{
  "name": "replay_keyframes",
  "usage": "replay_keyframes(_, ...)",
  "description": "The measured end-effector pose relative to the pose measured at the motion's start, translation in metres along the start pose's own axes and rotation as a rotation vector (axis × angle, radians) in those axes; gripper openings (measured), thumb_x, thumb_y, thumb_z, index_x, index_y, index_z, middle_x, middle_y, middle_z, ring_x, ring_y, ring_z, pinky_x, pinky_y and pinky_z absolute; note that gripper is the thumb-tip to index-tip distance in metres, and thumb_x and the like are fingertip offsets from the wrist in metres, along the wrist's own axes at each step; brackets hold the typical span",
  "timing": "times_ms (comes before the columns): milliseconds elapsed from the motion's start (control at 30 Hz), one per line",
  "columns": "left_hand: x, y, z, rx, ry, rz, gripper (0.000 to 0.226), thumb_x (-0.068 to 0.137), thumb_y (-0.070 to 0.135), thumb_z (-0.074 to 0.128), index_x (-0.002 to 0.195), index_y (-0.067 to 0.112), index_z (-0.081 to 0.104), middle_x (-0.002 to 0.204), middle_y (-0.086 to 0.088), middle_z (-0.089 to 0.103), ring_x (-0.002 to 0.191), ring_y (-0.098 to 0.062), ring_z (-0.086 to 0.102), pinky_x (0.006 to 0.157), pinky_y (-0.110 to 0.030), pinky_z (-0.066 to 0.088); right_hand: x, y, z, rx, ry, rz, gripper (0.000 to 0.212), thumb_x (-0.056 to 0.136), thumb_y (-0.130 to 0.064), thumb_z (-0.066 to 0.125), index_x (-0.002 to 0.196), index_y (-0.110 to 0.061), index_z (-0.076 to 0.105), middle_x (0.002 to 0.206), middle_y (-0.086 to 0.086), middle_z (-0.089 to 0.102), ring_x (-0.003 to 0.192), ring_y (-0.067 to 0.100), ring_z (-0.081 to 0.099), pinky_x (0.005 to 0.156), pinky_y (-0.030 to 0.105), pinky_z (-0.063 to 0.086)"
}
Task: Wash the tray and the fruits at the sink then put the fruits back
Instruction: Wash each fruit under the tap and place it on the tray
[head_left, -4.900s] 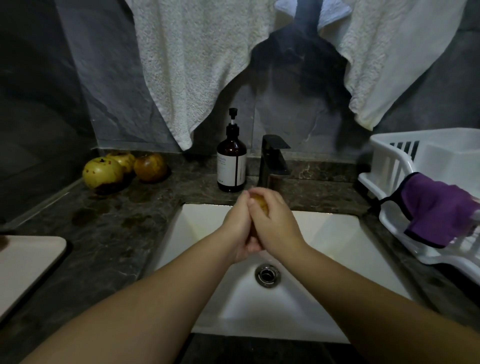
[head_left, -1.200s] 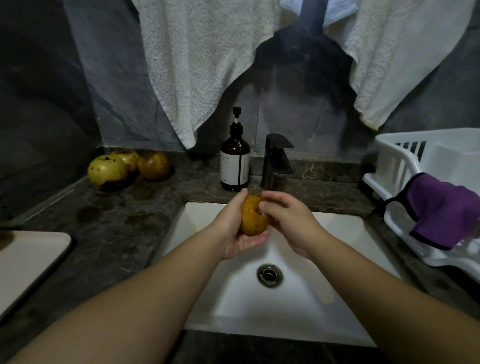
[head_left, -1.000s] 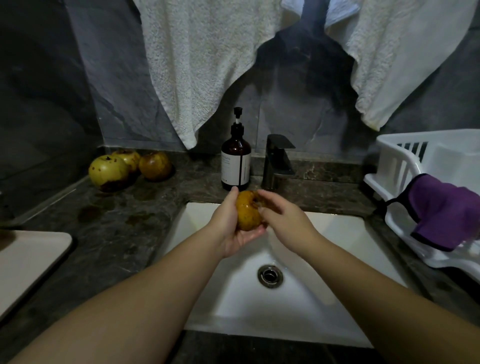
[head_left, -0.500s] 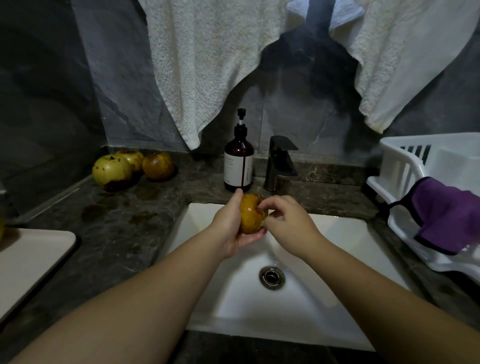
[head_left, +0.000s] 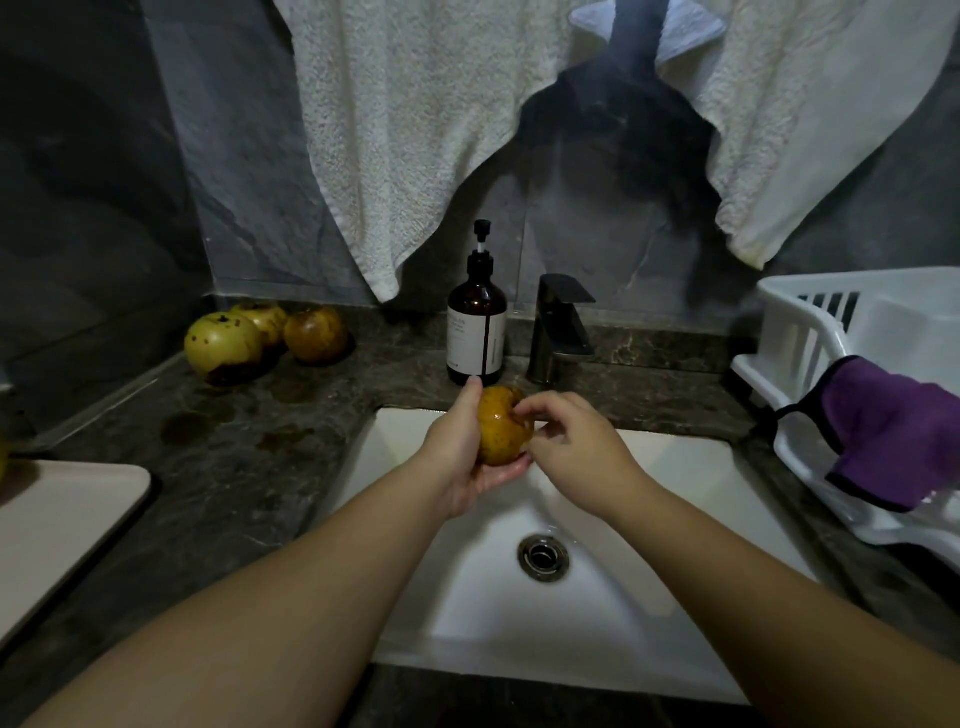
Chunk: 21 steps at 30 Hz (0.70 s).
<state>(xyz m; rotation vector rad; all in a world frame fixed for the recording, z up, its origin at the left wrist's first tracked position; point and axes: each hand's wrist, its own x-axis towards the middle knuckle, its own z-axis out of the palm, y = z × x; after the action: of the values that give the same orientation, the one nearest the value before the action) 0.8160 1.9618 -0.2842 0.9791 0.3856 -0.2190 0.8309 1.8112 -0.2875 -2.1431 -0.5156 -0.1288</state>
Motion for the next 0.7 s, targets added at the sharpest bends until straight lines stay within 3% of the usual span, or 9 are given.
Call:
replay_keyframes(100, -0.002, 0.0, 0.001, 0.0, 0.006, 0.0, 0.06, 0.099, 0.061, 0.057, 0.143, 0.021, 0.049, 0.129, -0.025, 0.065, 0.107, -0.039, 0.072, 0.074, -0.047, 0.065, 0.001, 0.001, 0.0, -0.013, 0.017, 0.019, 0.036, 0.09, -0.011, 0.061, 0.096, -0.047, 0.057, 0.111, -0.022, 0.051, 0.092, 0.004, 0.058, 0.072, 0.019, 0.045)
replay_keyframes(200, -0.003, -0.001, 0.001, 0.002, -0.017, -0.028, 0.062, 0.099, 0.062, 0.056, 0.145, 0.02, 0.048, 0.13, -0.024, 0.065, 0.108, -0.039, 0.073, 0.079, -0.048, 0.065, 0.0, 0.001, 0.0, 0.01, 0.009, 0.003, 0.041, 0.09, -0.009, 0.062, 0.106, -0.047, 0.059, 0.115, -0.017, 0.05, 0.098, 0.004, 0.058, 0.081, 0.021, 0.049)
replay_keyframes(367, 0.0, 0.0, 0.002, -0.017, 0.013, -0.001, 0.063, 0.1, 0.06, 0.057, 0.146, 0.019, 0.046, 0.133, -0.024, 0.062, 0.111, -0.04, 0.07, 0.085, -0.051, 0.063, 0.003, 0.003, -0.001, -0.016, 0.037, 0.05, 0.027, 0.091, -0.014, 0.062, 0.095, -0.041, 0.059, 0.112, -0.014, 0.057, 0.083, -0.007, 0.057, 0.065, 0.015, 0.041)
replay_keyframes(467, 0.0, -0.001, 0.002, -0.072, -0.007, -0.04, 0.064, 0.101, 0.061, 0.052, 0.149, 0.018, 0.044, 0.132, -0.027, 0.063, 0.109, -0.042, 0.072, 0.088, -0.053, 0.061, 0.002, 0.005, 0.001, -0.042, -0.014, 0.036, 0.043, 0.092, -0.016, 0.061, 0.125, -0.043, 0.059, 0.126, -0.014, 0.051, 0.104, 0.002, 0.057, 0.086, 0.024, 0.05)
replay_keyframes(533, 0.0, -0.001, 0.0, -0.109, -0.009, -0.05, 0.065, 0.102, 0.061, 0.05, 0.151, 0.019, 0.043, 0.132, -0.027, 0.063, 0.109, -0.042, 0.072, 0.087, -0.053, 0.061, 0.002, 0.003, 0.002, -0.043, -0.029, 0.042, 0.045, 0.092, -0.017, 0.062, 0.129, -0.043, 0.057, 0.13, -0.013, 0.049, 0.116, 0.009, 0.055, 0.096, 0.031, 0.05)
replay_keyframes(633, 0.0, 0.0, 0.001, -0.154, -0.037, -0.053, 0.066, 0.103, 0.061, 0.048, 0.152, 0.017, 0.043, 0.129, -0.028, 0.066, 0.106, -0.042, 0.073, 0.085, -0.053, 0.061, 0.003, 0.003, 0.004, -0.008, -0.01, 0.046, 0.041, 0.09, -0.022, 0.066, 0.125, -0.04, 0.053, 0.132, -0.012, 0.052, 0.119, 0.01, 0.056, 0.093, 0.026, 0.048)
replay_keyframes(700, -0.001, 0.001, 0.003, -0.163, -0.051, -0.078, 0.068, 0.103, 0.063, 0.047, 0.15, 0.015, 0.045, 0.124, -0.028, 0.069, 0.098, -0.041, 0.075, 0.078, -0.052, 0.064, 0.003, 0.004, 0.009, -0.037, -0.063, 0.018, 0.067, 0.087, -0.032, 0.073, 0.146, -0.037, 0.042, 0.143, -0.014, 0.041, 0.121, 0.006, 0.052, 0.095, 0.022, 0.046)
